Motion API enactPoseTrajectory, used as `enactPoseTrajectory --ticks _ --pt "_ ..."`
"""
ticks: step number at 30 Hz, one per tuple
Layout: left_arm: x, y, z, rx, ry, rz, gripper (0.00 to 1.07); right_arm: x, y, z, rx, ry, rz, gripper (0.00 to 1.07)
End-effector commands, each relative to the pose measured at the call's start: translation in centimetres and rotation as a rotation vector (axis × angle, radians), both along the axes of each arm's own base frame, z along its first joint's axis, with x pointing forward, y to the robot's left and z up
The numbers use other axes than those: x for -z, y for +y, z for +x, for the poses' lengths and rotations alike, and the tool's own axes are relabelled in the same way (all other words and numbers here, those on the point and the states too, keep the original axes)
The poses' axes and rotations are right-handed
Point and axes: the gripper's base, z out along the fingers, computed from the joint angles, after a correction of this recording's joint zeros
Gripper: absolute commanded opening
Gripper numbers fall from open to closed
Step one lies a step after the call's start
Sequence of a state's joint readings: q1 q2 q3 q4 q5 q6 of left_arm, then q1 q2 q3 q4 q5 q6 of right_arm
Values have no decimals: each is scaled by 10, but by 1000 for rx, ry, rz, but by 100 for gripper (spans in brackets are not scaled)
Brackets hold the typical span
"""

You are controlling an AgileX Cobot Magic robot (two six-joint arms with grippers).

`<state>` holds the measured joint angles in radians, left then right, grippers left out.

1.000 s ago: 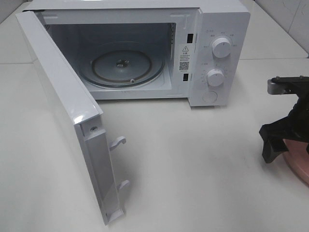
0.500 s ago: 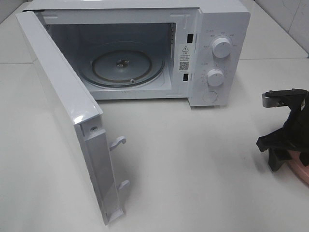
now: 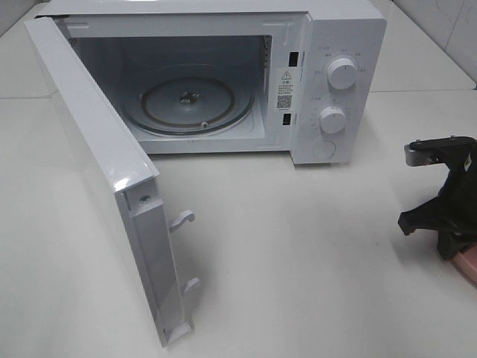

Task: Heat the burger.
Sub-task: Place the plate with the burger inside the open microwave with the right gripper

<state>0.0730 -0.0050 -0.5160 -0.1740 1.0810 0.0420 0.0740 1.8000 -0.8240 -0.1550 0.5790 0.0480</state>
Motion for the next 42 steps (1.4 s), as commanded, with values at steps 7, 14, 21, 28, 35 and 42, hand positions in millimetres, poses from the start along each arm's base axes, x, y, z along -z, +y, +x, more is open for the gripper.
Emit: enactPoseTrajectory --ticks 7,14,21,28,35,42 --pt "-1 0 -2 -4 -30 -3 100 0 -1 -1 16 17 -4 0" --pt "-1 0 -2 -4 -30 -3 100 0 -1 -3 13 39 -12 0" --pt "-1 0 -2 -4 -30 -3 100 -7 -4 -7 12 57 -35 0" --pt "-1 0 -2 -4 -30 -3 100 -27 -4 -10 13 10 -38 0" --pt "-1 0 -2 -4 -30 -3 100 -40 -5 -16 19 7 -45 0" --pt "-1 0 -2 -4 -30 -3 100 -54 -6 -20 23 -21 -46 0"
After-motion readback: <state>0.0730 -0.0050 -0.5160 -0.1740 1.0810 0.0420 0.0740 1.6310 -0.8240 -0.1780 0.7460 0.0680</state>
